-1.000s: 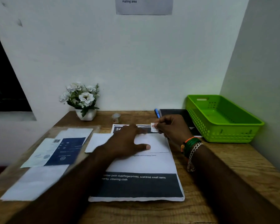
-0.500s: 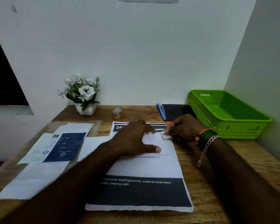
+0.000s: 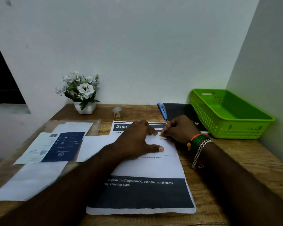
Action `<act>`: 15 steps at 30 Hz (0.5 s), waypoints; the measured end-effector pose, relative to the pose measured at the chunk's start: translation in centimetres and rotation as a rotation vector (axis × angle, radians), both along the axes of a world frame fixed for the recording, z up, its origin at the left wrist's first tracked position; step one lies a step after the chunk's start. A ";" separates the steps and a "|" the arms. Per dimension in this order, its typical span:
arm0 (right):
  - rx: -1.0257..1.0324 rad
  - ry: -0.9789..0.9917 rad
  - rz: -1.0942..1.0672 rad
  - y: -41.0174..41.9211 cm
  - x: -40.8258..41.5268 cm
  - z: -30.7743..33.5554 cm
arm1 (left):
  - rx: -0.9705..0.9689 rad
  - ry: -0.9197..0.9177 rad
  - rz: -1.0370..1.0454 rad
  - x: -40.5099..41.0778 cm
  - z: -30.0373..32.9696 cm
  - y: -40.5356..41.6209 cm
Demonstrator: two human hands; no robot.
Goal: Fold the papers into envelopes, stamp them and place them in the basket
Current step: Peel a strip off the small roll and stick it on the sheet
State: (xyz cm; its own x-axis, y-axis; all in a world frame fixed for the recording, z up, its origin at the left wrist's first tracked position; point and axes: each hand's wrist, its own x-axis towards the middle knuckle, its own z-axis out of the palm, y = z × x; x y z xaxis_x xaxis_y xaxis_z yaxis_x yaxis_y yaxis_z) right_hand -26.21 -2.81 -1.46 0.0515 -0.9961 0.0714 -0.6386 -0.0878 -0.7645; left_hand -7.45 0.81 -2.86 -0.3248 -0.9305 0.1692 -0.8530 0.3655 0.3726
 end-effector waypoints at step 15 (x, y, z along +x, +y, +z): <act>-0.070 0.115 -0.006 -0.1 0.1 -0.3 | 0.011 0.046 -0.015 0.1 -0.4 -0.2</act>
State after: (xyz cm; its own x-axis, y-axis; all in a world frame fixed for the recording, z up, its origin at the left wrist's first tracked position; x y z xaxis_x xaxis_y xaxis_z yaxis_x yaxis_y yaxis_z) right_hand -26.09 -2.89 -1.72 0.0578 -0.9893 0.1343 -0.7224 -0.1343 -0.6783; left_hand -7.39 0.64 -3.26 -0.3311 -0.9274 0.1742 -0.8294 0.3741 0.4150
